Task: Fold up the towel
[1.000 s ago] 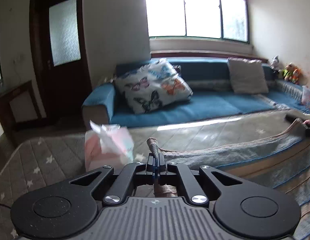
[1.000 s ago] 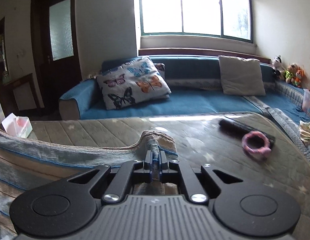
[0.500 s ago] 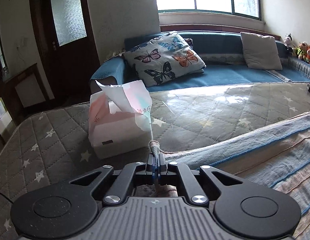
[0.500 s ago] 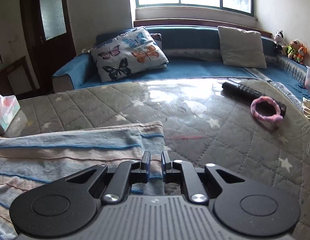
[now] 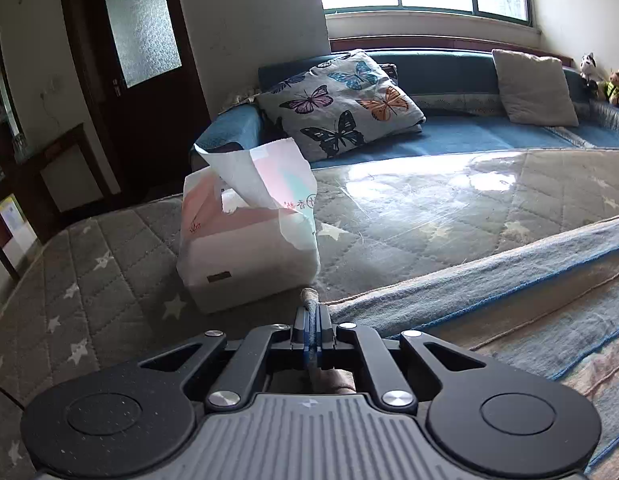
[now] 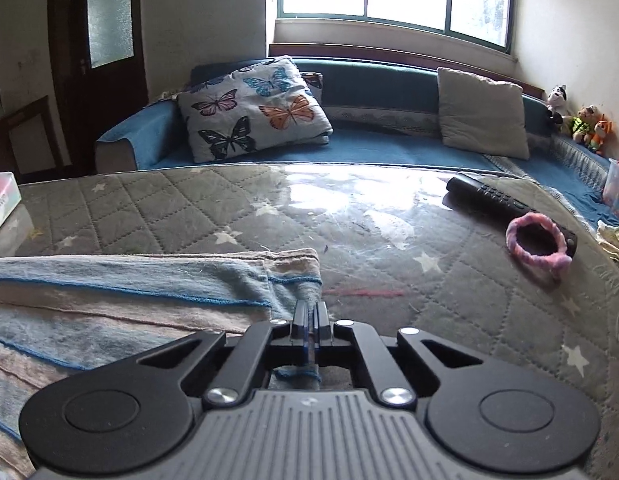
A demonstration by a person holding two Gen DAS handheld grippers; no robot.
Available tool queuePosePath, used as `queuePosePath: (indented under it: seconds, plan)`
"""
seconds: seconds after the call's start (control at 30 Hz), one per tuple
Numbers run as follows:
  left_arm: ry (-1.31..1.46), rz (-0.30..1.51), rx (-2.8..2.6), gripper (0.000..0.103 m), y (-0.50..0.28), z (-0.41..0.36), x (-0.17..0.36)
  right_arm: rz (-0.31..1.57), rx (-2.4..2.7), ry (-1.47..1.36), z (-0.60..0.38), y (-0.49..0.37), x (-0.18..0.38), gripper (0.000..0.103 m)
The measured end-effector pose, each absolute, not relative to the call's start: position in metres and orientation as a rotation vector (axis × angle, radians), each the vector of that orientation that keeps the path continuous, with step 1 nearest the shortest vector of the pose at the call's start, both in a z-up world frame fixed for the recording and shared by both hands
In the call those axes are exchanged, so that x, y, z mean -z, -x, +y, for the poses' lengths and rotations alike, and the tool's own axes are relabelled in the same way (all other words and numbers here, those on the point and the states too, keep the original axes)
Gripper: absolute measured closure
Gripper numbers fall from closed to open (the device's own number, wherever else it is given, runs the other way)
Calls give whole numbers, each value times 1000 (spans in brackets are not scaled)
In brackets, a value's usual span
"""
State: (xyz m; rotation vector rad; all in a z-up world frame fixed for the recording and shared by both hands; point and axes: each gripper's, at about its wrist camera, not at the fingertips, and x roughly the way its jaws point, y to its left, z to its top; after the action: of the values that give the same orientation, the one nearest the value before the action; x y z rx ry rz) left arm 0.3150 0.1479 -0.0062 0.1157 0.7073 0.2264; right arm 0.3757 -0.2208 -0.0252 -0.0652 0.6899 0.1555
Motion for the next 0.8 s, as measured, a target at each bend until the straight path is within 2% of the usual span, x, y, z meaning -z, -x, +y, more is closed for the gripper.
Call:
queuePosePath:
  seconds: [0.1, 0.23, 0.33, 0.4, 0.47, 0.6, 0.8]
  plan:
    - [-98, 720, -237, 94, -312, 152, 3, 705, -154, 65, -224, -370, 23, 98]
    - [-36, 732, -235, 94, -293, 163, -8, 731, -174, 75, -231, -349, 18, 96]
    - [1, 734, -195, 84, -267, 165, -17, 750, -190, 83, -235, -333, 14, 91]
    - [13, 740, -157, 72, -245, 162, -21, 763, -200, 88, -239, -322, 11, 87]
    - [14, 745, -112, 71, -220, 156, -24, 776, -210, 93, -242, -311, 8, 86]
    - [9, 756, -21, 58, -171, 143, -26, 801, -230, 102, -249, -289, 3, 81]
    - [-39, 754, 5, 53, -119, 132, -22, 818, -240, 119, -264, -243, 4, 69]
